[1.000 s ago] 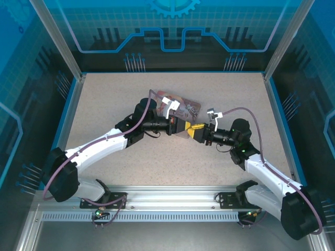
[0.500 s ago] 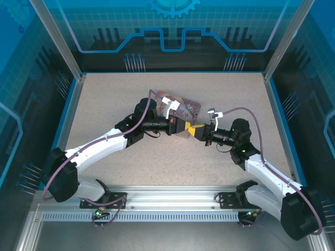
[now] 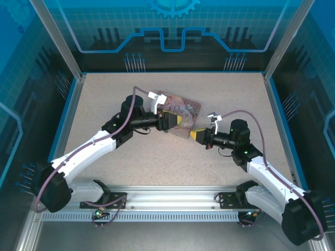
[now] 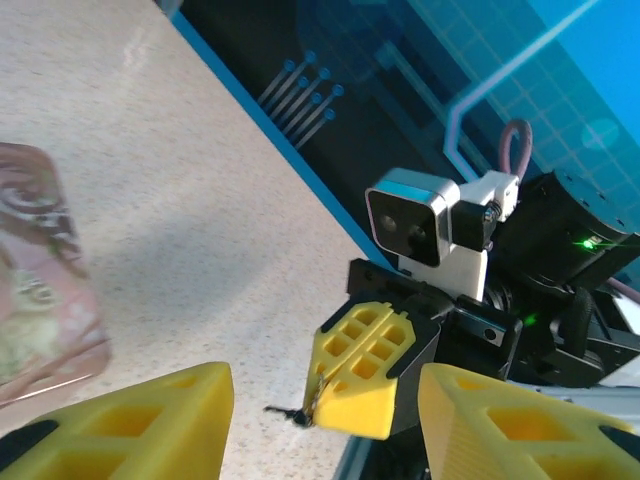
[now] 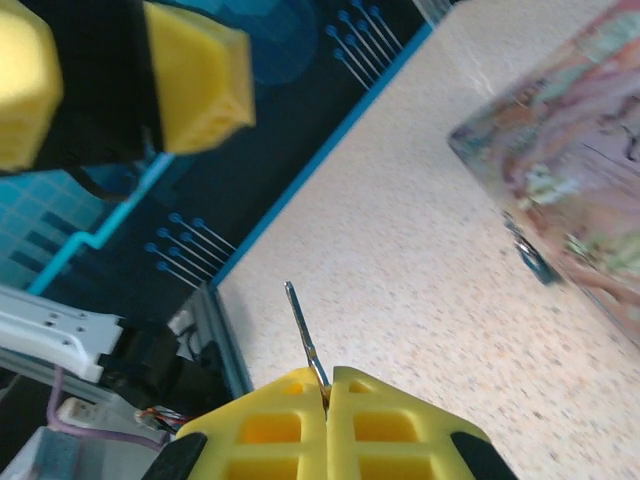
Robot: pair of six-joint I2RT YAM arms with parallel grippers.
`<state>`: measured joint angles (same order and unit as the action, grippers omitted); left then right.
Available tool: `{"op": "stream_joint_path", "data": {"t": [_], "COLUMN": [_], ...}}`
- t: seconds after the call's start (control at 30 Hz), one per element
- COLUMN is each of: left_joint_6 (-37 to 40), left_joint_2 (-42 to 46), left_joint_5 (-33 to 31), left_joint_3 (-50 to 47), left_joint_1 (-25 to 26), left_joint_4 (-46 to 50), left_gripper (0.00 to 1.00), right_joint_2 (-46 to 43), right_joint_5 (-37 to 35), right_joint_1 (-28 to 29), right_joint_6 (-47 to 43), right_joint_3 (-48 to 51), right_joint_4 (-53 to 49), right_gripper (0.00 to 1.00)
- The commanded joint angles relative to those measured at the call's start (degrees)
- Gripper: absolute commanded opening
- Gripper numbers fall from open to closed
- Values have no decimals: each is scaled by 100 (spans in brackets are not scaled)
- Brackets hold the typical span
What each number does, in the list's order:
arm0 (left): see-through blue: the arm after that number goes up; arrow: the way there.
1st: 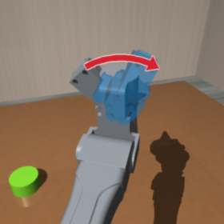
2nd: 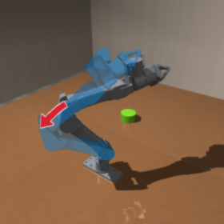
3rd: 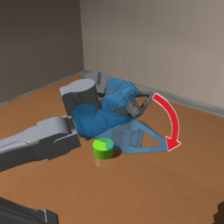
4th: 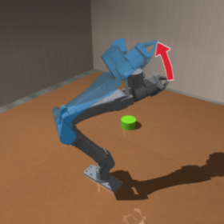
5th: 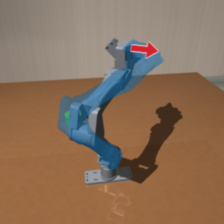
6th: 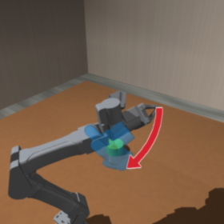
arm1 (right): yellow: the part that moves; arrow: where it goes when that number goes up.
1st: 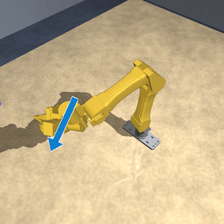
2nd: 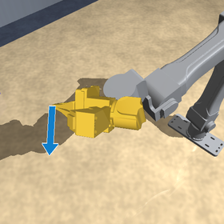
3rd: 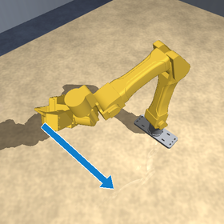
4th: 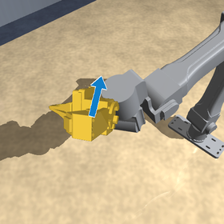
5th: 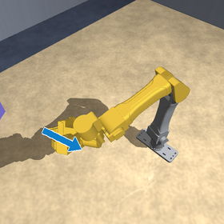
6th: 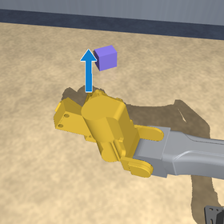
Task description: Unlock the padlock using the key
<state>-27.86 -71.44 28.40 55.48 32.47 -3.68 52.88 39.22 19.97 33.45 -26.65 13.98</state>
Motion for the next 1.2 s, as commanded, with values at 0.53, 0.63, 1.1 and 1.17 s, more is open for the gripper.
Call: {"op": "stream_joint_path", "data": {"t": [0.53, 0.63, 1.1, 1.17], "left_joint_6": [942, 1000, 855, 826], "left_joint_2": [-1521, -2169, -2603, -2374], "left_joint_5": [-662, -532, -447, -551], "left_joint_3": [-76, 384, 353, 147], "left_joint_1": [-2737, -2737, -2737, -2737], "left_joint_4": [770, 659, -274, -330], "left_gripper": [99, 99, 99, 99], "right_joint_2": [1868, 2399, 2932, 2925], "right_joint_5": [-3057, -3097, -2789, -2315], "right_joint_1": [-78, -119, -459, -437], "right_joint_6": [-244, -183, -521, -543], "right_joint_3": [-1166, -1352, -2042, -2232], "right_joint_4": [-2601, -2352, -2052, -2010], "right_gripper": [0, 0, 0, 0]}}
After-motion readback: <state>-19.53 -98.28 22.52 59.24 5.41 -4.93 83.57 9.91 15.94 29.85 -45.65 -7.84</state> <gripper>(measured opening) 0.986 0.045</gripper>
